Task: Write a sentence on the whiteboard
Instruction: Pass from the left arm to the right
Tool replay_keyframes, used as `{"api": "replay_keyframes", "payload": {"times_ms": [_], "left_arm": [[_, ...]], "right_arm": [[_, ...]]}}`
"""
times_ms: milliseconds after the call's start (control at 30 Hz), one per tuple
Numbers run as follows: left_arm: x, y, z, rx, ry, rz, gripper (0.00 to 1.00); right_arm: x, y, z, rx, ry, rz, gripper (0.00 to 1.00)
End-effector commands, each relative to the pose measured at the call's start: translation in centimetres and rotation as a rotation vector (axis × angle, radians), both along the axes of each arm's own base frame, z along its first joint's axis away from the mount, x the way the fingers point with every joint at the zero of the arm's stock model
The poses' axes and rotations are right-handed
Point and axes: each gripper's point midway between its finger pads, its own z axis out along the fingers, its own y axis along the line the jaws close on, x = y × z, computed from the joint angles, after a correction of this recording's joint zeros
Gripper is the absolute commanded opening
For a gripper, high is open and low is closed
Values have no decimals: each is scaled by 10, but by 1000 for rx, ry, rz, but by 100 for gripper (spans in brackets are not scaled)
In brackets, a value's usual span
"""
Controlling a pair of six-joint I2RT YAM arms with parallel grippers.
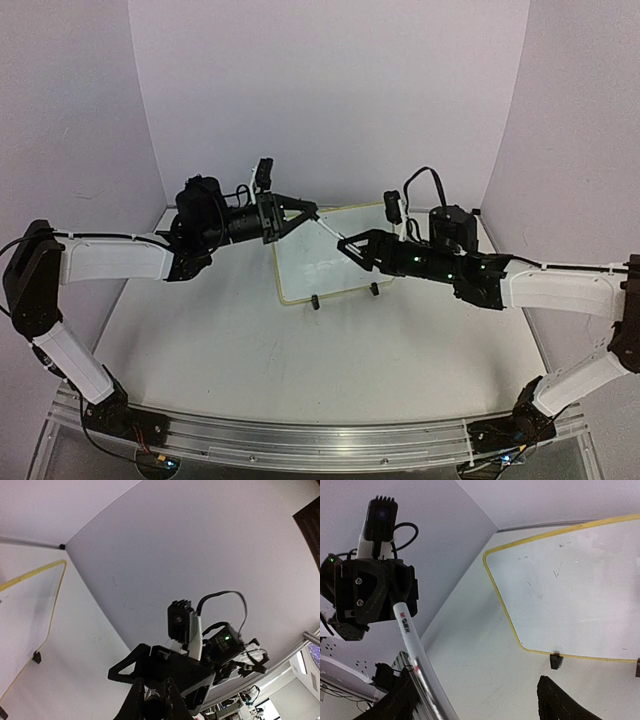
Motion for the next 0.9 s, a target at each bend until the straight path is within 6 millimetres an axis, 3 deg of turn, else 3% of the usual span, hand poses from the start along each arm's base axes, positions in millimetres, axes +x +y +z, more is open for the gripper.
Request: {"api": "replay_keyframes", "payload": {"times_ms": [0, 200, 433, 867], "left_arm": [[-10, 21, 68, -263, -122, -7, 0], [-9, 22, 62, -269, -111, 2, 0], [-8, 26, 55, -217, -118, 51, 0], [-5, 27, 50, -145, -127, 97, 0]], "right_arm": [[-14, 7, 79, 328, -95, 86, 79], [-16, 12, 101, 479, -94, 133, 68], [-15, 23, 113, 517, -107, 180, 54], [-10, 40, 102, 500, -78, 216, 45]]}}
